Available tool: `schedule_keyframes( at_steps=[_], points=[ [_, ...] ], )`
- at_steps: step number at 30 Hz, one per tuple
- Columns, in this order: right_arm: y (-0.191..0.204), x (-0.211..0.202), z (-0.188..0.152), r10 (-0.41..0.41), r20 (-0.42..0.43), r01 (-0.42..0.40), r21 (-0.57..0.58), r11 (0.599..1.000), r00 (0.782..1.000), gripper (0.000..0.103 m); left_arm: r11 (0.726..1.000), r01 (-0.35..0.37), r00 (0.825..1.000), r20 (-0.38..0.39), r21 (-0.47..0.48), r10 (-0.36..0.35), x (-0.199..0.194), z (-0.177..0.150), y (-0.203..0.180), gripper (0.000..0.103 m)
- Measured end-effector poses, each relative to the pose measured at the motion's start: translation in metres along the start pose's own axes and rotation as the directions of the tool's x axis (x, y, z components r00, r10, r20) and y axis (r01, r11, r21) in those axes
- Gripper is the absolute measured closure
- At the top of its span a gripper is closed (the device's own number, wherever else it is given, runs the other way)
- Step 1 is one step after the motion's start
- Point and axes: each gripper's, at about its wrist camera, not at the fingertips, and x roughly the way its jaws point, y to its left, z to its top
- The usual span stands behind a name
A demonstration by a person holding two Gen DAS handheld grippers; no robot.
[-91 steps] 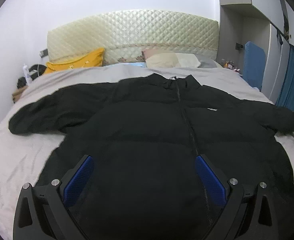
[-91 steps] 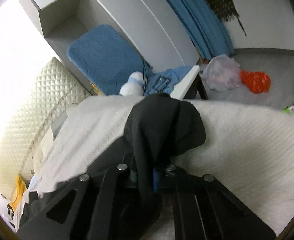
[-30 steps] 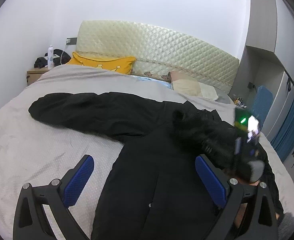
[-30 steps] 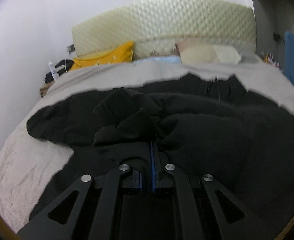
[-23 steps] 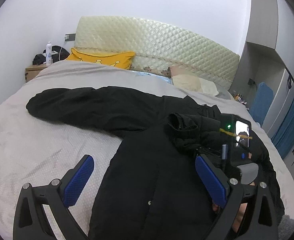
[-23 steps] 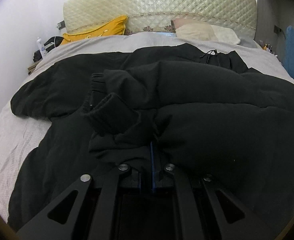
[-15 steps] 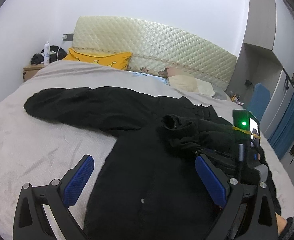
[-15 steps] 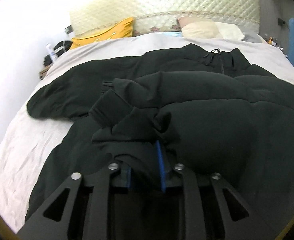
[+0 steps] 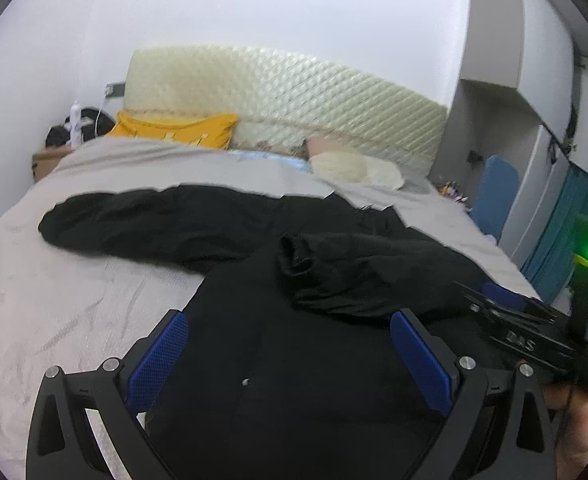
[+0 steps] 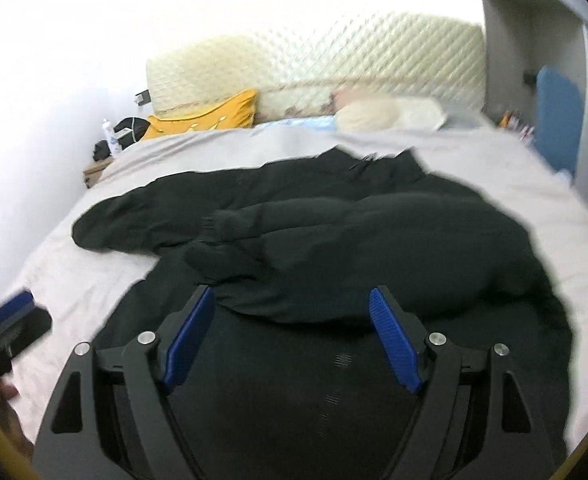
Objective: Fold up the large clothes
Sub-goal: 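Fold the held sleeve across the jacket body and open the right tool, then grasp the other sleeve cuff with the left tool and lift it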
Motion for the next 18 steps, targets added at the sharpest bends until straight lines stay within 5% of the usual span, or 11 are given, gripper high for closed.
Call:
schedule_keyframes(
  at_steps=[18],
  points=[
    [-0.067, -0.164, -0.052, -0.097, 0.214, 0.068, 0.137, 0.988, 0.972, 0.022, 0.996, 0.036, 0.997, 0.065, 0.083, -0.041, -0.057, -0.021, -0.051, 0.001]
  ],
)
